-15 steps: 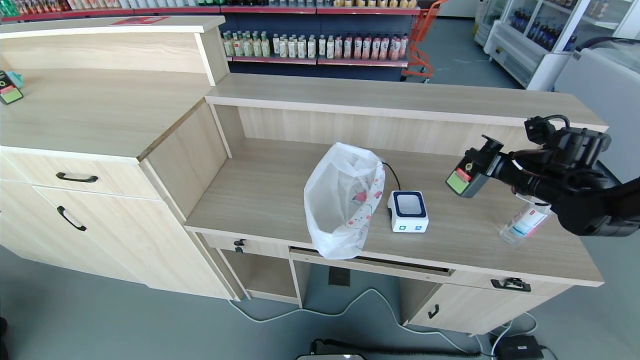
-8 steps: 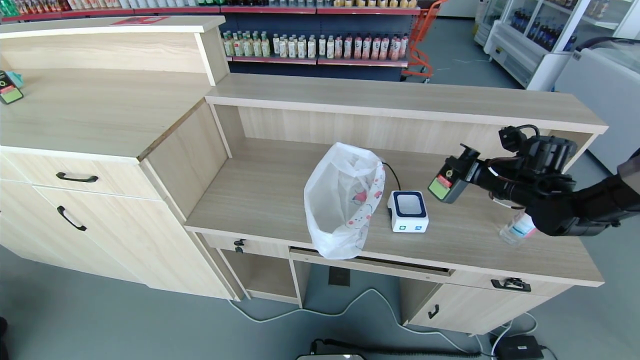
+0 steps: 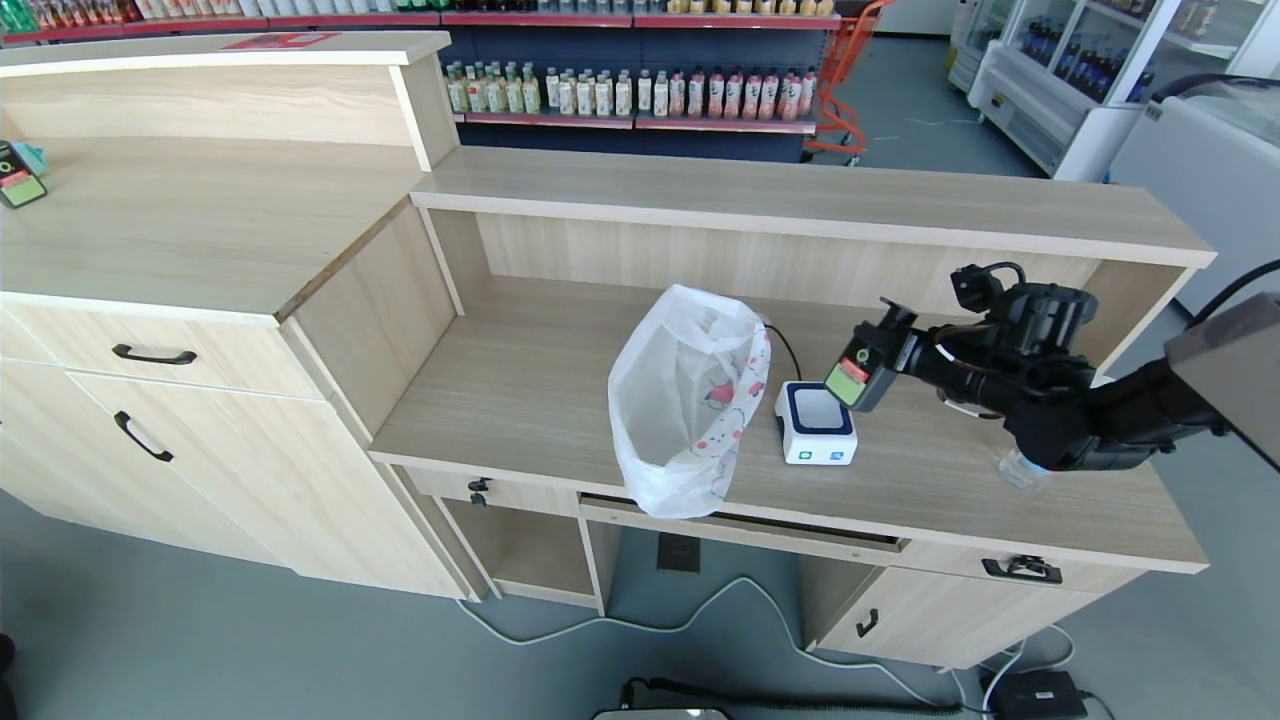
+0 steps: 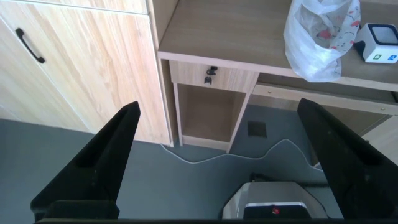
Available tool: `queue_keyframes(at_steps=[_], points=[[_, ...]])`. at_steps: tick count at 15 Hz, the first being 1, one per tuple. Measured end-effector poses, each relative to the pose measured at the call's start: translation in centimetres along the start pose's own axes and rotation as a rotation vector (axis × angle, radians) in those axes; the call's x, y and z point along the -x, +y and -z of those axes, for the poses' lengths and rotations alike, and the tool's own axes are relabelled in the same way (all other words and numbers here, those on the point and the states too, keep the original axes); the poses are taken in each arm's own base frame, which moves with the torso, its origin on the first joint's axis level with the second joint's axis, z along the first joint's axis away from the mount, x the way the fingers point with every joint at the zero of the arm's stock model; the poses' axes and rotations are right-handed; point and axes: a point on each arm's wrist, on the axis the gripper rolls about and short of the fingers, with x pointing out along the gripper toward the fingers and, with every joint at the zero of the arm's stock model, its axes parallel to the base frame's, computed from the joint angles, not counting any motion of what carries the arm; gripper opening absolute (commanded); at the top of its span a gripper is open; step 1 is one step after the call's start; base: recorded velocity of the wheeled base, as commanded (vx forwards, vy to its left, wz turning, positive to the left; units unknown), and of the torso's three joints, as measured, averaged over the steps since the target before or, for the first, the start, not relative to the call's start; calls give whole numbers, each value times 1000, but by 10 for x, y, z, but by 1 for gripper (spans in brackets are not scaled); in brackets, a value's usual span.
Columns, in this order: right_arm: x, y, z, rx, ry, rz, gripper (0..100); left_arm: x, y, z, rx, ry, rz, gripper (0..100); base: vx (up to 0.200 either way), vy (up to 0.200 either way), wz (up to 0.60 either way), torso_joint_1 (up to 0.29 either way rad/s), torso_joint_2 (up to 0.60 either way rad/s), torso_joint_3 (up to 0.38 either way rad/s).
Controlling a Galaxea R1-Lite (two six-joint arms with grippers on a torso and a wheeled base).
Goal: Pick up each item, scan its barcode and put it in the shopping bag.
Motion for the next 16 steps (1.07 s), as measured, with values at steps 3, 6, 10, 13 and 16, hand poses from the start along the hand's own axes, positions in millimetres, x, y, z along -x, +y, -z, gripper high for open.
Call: queue_keyframes(at_steps=[3,6,10,13,16], points=[[-9,-2,9,17,12,-7,0,0,0,0,0,0,0,100,0,0,0,0,0,0],[-16,-7,16,29,18,-5,0,0,0,0,0,0,0,100,0,0,0,0,0,0],[-20,-11,21,29,24,-2,0,0,0,0,0,0,0,100,0,0,0,0,0,0],[-24,-10,23,32,21,-9,0,0,0,0,0,0,0,100,0,0,0,0,0,0],[-28,-9,26,33,21,-15,0,0,0,0,0,0,0,100,0,0,0,0,0,0]])
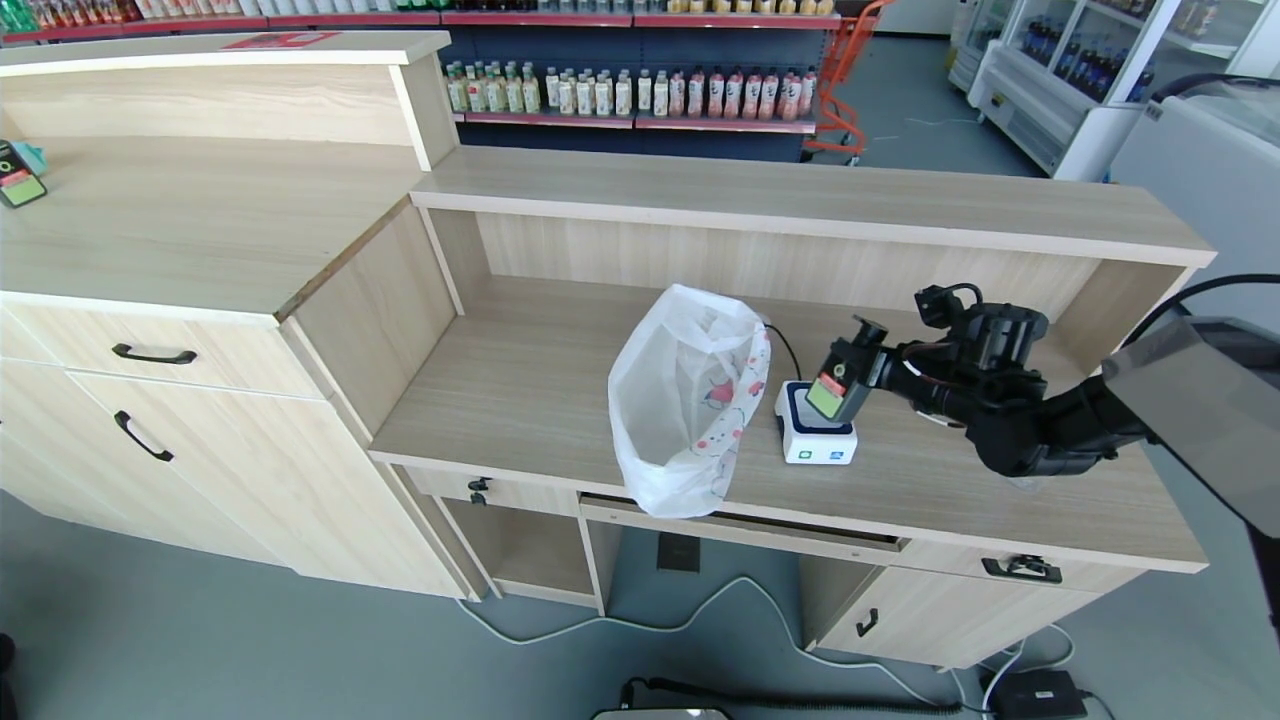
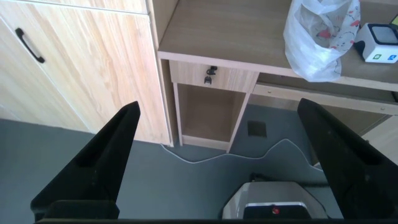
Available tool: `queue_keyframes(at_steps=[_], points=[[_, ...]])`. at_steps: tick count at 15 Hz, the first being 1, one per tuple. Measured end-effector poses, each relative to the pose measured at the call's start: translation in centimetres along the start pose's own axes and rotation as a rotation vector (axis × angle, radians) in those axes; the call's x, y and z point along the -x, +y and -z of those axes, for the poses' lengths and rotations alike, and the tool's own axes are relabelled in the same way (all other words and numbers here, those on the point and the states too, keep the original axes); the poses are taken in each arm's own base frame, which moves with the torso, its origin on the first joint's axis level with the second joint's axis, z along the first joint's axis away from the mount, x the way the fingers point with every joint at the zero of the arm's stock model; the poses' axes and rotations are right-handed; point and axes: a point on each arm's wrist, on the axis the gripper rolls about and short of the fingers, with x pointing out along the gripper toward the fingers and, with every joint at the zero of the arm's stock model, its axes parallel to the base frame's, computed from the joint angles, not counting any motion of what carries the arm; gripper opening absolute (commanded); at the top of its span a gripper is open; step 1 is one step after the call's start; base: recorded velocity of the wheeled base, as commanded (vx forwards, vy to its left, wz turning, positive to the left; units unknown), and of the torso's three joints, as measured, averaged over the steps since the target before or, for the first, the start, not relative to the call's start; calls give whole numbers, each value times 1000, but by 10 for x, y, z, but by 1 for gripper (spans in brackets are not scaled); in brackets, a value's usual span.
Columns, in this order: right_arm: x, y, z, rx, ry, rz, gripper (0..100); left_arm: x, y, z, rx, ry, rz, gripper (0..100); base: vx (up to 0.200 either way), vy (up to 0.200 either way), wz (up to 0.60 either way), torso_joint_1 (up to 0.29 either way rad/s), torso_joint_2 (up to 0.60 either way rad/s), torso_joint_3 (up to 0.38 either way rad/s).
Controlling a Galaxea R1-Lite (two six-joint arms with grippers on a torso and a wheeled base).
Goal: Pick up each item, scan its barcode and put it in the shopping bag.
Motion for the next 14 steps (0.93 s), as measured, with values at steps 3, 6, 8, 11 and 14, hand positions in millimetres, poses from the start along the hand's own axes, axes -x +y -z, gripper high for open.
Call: queue_keyframes(at_steps=[3,6,8,11,14], points=[[-4,-1,0,4,-7,-5,0,0,0,0,0,0,0,100,0,0,0,0,0,0],[-8,-1,-1,11,-19,-10,0,0,0,0,0,0,0,100,0,0,0,0,0,0],[-8,-3,0,11,-17,-9,0,0,0,0,0,0,0,100,0,0,0,0,0,0],[-8,-4,1,12,-16,-5,0,0,0,0,0,0,0,100,0,0,0,0,0,0],[0,0,-2,73,-11,3,0,0,0,0,0,0,0,100,0,0,0,0,0,0]])
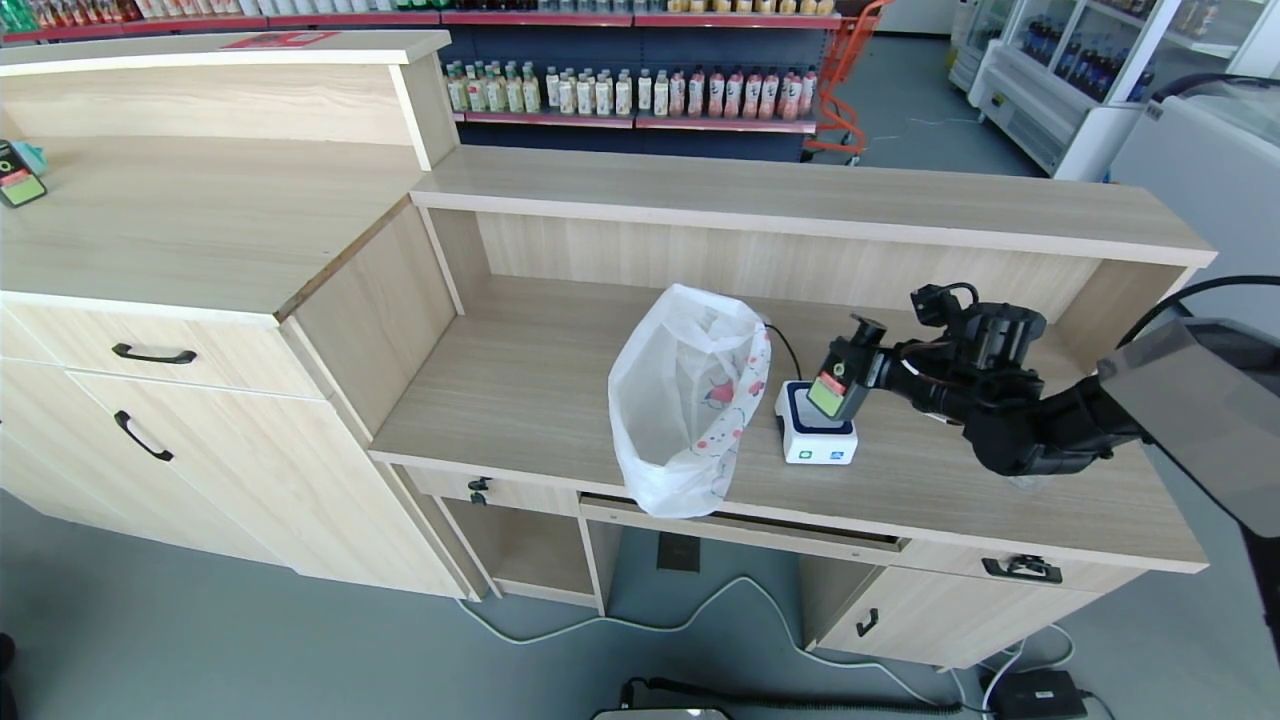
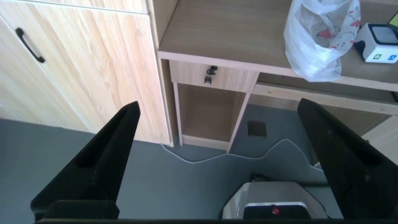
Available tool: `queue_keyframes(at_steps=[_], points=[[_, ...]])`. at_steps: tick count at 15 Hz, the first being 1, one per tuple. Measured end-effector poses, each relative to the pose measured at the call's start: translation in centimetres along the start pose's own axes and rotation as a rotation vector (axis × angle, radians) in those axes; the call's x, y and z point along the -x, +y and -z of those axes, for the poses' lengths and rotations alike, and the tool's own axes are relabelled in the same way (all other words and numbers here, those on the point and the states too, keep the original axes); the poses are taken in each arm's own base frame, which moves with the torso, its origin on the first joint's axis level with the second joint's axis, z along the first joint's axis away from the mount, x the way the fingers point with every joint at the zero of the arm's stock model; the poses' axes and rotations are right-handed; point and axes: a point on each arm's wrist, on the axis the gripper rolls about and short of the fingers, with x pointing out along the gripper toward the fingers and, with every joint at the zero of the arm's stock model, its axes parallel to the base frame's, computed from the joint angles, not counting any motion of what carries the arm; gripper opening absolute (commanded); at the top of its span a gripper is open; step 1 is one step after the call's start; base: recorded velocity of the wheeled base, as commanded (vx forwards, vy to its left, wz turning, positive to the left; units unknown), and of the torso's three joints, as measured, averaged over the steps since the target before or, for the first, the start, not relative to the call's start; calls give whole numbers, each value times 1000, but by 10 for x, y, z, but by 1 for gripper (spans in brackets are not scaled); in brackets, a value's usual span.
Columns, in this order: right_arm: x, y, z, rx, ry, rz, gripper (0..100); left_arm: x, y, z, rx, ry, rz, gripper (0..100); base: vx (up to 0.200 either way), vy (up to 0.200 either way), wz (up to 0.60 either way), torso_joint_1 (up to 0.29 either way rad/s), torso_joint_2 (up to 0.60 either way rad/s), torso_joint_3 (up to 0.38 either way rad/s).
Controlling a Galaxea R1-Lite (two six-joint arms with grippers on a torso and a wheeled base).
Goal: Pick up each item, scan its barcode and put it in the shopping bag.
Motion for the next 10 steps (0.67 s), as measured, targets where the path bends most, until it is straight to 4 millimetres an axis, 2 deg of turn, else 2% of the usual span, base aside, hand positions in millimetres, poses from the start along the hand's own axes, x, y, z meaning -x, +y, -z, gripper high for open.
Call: queue_keyframes(at_steps=[2,6,8,10], points=[[21,6,-16,73,-20,4,0,0,0,0,0,0,0,100,0,0,0,0,0,0],[82,15,-71,157,-130,53,0,0,0,0,0,0,0,100,0,0,0,0,0,0],[105,21,-85,155,-163,78,0,0,0,0,0,0,0,100,0,0,0,0,0,0],[117,28,-92,154,-185,80,0,0,0,0,0,0,0,100,0,0,0,0,0,0]])
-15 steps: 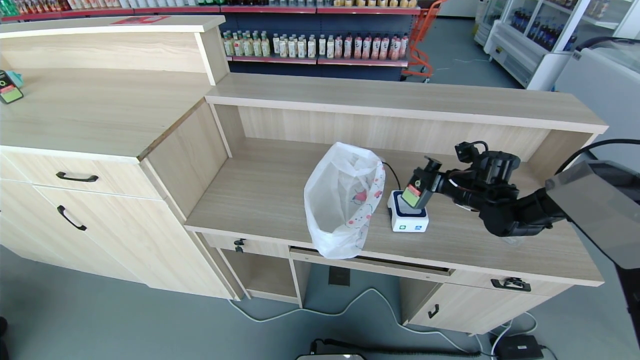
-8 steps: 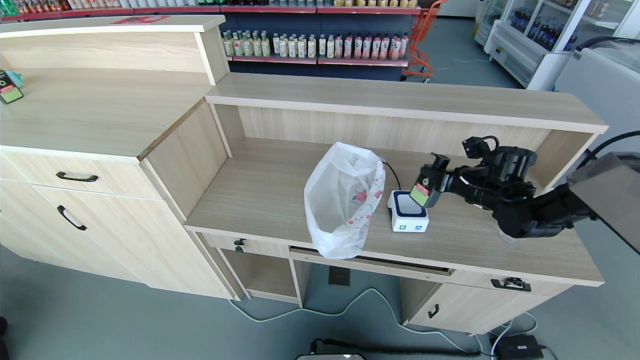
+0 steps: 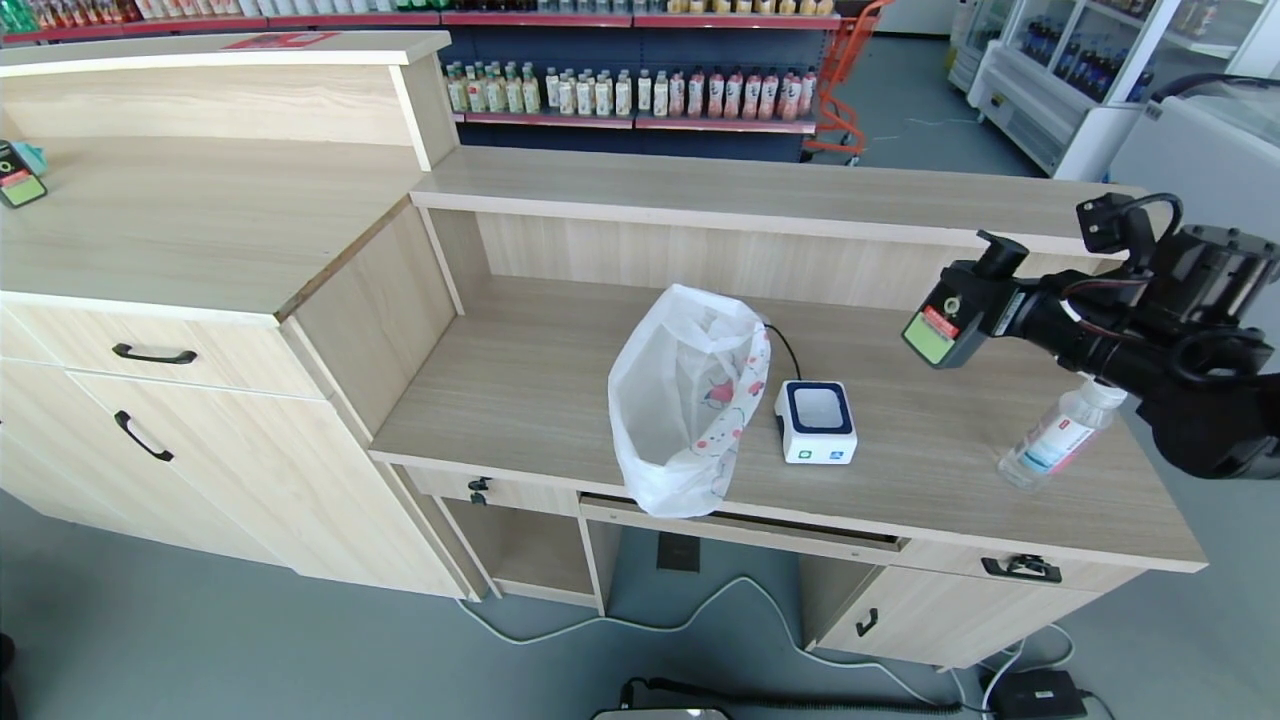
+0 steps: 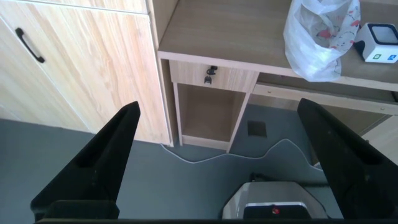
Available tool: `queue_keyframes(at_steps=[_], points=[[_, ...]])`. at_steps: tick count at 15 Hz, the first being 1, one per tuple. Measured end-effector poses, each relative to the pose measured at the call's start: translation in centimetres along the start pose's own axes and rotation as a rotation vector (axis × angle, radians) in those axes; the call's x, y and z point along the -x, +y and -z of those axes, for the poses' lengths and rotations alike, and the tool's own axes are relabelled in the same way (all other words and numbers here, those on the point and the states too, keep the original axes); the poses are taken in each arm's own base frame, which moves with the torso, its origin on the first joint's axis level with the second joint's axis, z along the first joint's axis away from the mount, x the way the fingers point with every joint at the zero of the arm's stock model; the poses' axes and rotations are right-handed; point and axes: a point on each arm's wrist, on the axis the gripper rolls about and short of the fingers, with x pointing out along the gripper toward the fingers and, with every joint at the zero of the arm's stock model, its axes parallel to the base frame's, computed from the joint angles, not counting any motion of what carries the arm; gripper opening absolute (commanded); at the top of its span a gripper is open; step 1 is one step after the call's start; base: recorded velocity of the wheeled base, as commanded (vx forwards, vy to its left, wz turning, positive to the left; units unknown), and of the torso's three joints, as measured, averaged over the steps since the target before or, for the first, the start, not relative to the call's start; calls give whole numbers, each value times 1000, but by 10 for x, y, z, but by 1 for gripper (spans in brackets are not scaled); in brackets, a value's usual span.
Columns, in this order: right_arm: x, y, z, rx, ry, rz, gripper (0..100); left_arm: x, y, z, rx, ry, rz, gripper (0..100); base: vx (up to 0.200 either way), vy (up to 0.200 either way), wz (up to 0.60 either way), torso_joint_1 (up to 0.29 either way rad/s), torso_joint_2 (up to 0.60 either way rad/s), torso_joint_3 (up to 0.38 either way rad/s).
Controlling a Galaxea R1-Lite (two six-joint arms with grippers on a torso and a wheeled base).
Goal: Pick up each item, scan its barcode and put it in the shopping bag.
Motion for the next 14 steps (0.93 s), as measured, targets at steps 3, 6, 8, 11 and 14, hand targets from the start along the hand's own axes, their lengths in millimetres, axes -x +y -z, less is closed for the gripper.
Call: queue_keyframes(at_steps=[3,6,8,11,14], points=[[4,3,-8,10,-17,-3,0,0,0,0,0,0,0,100,0,0,0,0,0,0],[5,3,-10,12,-22,-3,0,0,0,0,0,2,3,100,0,0,0,0,0,0],[5,4,-9,11,-17,-3,0,0,0,0,-1,1,3,100,0,0,0,0,0,0],[5,5,-9,12,-19,-5,0,0,0,0,0,2,2,100,0,0,0,0,0,0],[6,6,-8,9,-14,-7,0,0,0,0,0,2,2,100,0,0,0,0,0,0]])
